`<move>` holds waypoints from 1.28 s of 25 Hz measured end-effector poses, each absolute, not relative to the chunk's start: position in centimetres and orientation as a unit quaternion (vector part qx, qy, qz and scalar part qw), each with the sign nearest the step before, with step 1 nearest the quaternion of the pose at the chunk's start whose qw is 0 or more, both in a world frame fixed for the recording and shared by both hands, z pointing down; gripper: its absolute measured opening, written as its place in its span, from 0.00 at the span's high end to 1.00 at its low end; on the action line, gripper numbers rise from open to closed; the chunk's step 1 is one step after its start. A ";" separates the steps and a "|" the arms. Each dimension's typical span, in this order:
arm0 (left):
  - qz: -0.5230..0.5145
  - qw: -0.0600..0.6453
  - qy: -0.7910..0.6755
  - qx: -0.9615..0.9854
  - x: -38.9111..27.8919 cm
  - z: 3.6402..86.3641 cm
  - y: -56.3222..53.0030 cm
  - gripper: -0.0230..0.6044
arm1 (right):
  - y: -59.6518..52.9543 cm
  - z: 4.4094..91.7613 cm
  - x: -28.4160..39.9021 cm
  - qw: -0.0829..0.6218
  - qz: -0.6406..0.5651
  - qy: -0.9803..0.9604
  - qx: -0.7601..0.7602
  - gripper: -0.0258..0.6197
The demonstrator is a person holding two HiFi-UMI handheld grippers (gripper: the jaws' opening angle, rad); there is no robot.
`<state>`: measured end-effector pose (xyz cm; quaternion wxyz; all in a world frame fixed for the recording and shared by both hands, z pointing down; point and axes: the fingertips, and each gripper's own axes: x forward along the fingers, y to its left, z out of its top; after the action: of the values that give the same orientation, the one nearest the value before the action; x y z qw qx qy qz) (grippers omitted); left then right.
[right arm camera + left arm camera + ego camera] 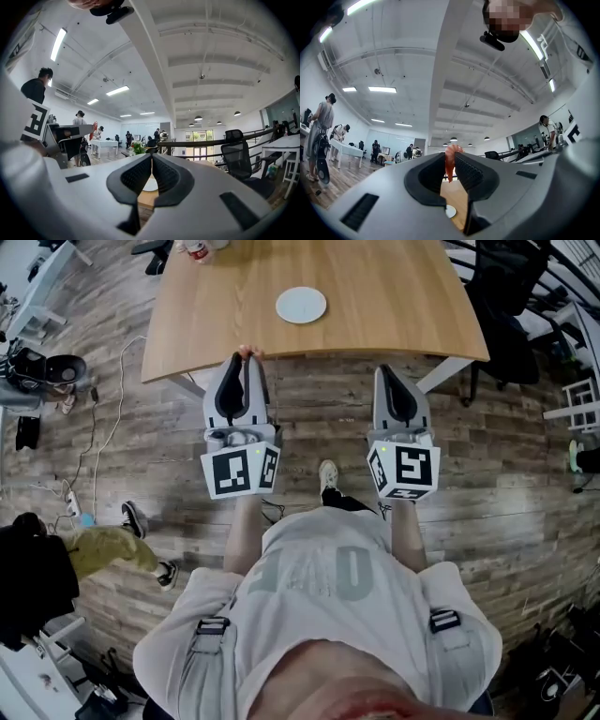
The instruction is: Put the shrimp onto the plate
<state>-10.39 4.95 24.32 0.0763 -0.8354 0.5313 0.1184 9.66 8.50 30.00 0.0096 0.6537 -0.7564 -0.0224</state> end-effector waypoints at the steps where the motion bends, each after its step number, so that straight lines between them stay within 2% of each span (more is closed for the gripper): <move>1: 0.117 0.078 0.531 -0.835 -9.9 24.2 4.1 0.86 | 7.5 30.2 10.1 0.011 -0.019 -0.757 0.653 0.93; 9: 0.116 0.089 0.549 -0.823 -8.2 23.7 -2.0 0.86 | 0.2 30.7 11.6 0.022 -0.020 -0.776 0.630 0.93; 23: 0.092 0.060 0.577 -0.809 -9.6 26.4 -9.2 0.86 | -7.6 34.1 8.1 0.058 0.008 -0.816 0.575 0.93; 32: 0.103 0.056 0.562 -0.819 -9.2 26.4 -18.5 0.86 | -15.9 33.6 8.9 0.075 -0.006 -0.804 0.590 0.93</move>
<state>-9.18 -18.47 26.36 0.0557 -0.8188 0.5621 0.1028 8.87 -15.86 33.57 0.0752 0.5904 -0.8036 -0.0064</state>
